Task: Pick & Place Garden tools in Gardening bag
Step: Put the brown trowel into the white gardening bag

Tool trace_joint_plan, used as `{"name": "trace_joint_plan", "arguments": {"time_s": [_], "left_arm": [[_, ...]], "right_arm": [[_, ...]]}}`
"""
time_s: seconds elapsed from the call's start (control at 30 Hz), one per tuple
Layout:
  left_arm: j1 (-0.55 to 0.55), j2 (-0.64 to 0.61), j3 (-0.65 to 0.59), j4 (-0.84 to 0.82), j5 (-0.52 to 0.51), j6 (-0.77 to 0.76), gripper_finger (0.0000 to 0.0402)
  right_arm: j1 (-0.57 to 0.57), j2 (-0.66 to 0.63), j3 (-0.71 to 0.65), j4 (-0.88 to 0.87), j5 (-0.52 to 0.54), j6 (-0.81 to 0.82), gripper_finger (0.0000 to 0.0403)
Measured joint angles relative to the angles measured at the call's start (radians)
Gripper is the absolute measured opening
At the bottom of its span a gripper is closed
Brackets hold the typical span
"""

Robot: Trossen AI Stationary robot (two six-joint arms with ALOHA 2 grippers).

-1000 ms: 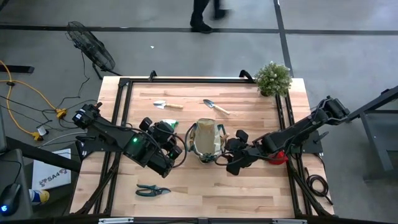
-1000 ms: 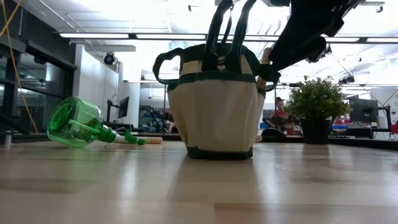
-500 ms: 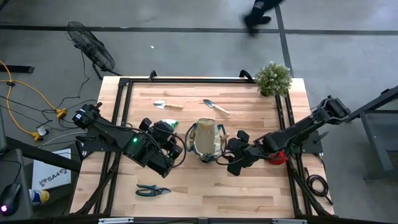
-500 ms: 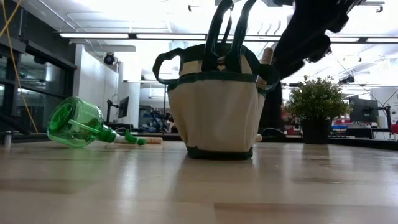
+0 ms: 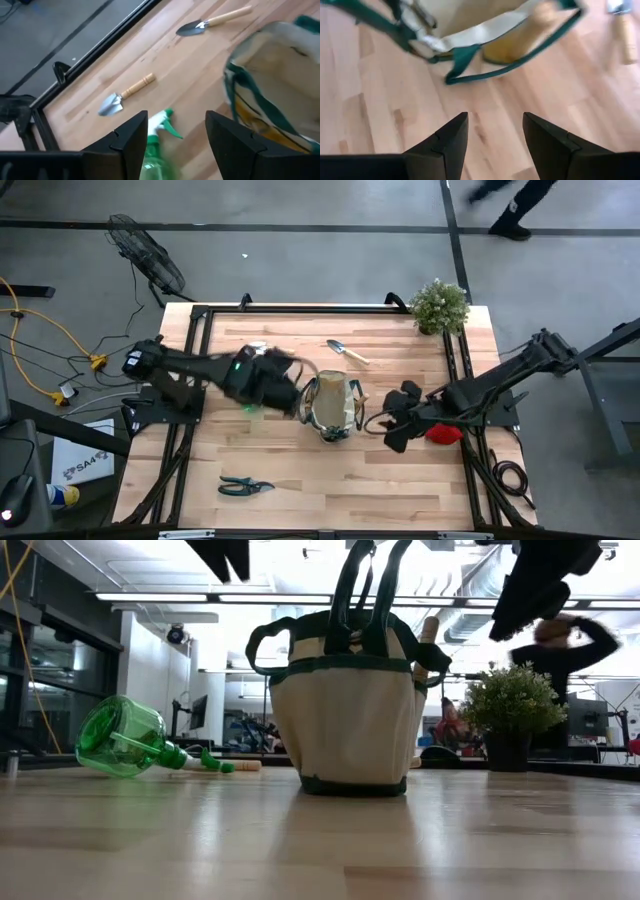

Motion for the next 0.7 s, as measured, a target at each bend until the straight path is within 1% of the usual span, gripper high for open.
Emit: {"name": "trace_joint_plan", "arguments": {"time_s": [0.2, 0.3, 0.4, 0.53, 0.7], "left_arm": [[0.210, 0.000, 0.000, 0.086, 0.109, 0.312, 0.0193], [0.313, 0.000, -0.001, 0.119, 0.169, 0.451, 0.0193], [0.408, -0.001, -0.033, 0.171, 0.218, 0.600, 0.0193], [0.539, -0.002, -0.111, 0.250, 0.330, 0.809, 0.0193], [0.688, 0.001, -0.287, 0.472, 0.555, 1.026, 0.0193]], "right_arm": [[-0.034, -0.126, 0.000, -0.096, 0.030, -0.005, 0.0181], [-0.061, -0.185, 0.000, -0.117, 0.031, -0.040, 0.0181], [-0.095, -0.235, 0.000, -0.136, 0.034, -0.091, 0.0181], [-0.132, -0.292, 0.000, -0.151, 0.039, -0.131, 0.0181], [-0.172, -0.339, 0.000, -0.161, 0.054, -0.142, 0.0181]]}}
